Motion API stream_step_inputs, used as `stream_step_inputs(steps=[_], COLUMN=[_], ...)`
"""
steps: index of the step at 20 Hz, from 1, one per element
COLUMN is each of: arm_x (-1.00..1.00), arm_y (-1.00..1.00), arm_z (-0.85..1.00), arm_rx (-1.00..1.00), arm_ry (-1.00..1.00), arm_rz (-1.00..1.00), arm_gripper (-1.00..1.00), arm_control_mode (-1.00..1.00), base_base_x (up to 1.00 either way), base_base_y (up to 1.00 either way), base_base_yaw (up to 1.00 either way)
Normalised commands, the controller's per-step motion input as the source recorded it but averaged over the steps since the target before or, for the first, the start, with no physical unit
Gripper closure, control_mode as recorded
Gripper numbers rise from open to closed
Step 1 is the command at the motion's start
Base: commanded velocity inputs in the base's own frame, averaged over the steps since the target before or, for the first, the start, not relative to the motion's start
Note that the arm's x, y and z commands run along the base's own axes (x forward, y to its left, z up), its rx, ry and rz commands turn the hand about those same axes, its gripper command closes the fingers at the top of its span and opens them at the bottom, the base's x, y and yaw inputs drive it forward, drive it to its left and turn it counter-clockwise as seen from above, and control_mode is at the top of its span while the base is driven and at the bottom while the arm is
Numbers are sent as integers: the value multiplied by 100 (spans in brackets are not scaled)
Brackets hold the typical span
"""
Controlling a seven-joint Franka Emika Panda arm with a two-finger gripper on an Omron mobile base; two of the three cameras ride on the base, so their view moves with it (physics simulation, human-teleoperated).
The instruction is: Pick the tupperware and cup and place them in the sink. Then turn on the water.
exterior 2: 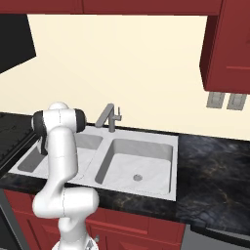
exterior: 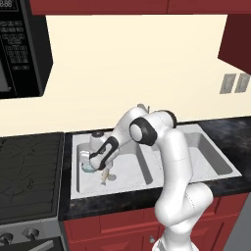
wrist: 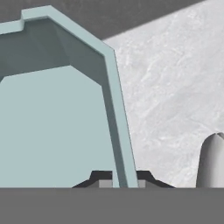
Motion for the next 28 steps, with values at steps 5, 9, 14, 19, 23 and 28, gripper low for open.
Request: stream_step_inputs(steps=[5,9,14,19,23,28], arm_x=[12,0,-1,0,-2,-24], arm_y=[2,0,0,0,0,-5], arm_z=[-18,0,19,47,44,30], arm_rx=[0,0,-1,0,-1,0], arm_ry=[4,0,-4,-1,0,0], arm_rz=[0,0,0,0,0,-1], arm_gripper=[-100,-100,-100,-100,-100,-100], arm_control_mode=[-100,-100,-100,-100,-100,-100], base_base_x=[0,0,0,0,0,0], base_base_y=[0,0,0,0,0,0], base_base_yaw=[0,0,0,0,0,0])
